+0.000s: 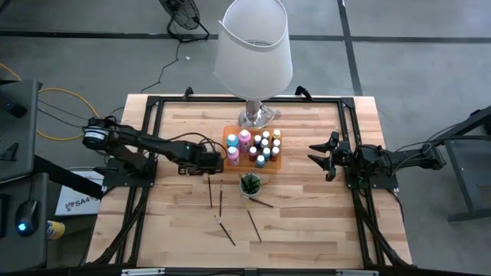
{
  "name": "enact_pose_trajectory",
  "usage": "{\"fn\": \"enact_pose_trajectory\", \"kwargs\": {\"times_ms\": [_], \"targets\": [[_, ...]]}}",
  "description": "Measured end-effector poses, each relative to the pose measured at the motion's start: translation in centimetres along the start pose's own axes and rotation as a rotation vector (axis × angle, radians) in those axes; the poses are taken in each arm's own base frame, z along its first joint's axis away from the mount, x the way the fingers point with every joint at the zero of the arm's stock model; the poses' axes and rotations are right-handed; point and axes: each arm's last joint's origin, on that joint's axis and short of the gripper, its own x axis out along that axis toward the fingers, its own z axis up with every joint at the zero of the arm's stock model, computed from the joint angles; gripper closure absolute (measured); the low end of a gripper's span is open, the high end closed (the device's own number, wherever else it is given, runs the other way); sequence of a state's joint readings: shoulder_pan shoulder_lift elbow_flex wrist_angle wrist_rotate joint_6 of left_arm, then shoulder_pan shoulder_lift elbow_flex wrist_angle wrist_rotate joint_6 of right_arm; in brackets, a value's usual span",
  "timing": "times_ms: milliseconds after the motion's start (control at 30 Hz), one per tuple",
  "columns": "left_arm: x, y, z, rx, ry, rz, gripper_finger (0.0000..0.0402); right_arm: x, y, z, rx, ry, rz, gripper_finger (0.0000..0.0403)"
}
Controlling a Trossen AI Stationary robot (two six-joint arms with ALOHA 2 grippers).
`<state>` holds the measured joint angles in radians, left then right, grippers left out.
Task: Pick & Place Paint Supplies
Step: Put the orange paintbrushes into the green cup
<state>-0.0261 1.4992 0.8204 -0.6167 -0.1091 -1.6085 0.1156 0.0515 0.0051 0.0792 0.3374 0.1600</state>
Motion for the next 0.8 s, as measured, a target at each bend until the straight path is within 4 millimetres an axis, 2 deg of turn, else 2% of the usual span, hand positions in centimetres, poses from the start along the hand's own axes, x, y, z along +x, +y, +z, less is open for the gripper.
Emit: {"fn": "enact_pose_trajectory", "kwargs": {"times_ms": [433, 800], "targets": [[2.3, -0.1, -0.1, -0.045, -0.040, 0.074, 0.0216, 0.0, 0.0, 0.0, 0.000, 0.000, 0.000, 0.0229], [2.5, 0.0, 0.4, -0.078, -0.045, 0.087, 0.0225, 0.0, 0.0, 0.0, 0.000, 0.000, 0.000, 0.0229]]}}
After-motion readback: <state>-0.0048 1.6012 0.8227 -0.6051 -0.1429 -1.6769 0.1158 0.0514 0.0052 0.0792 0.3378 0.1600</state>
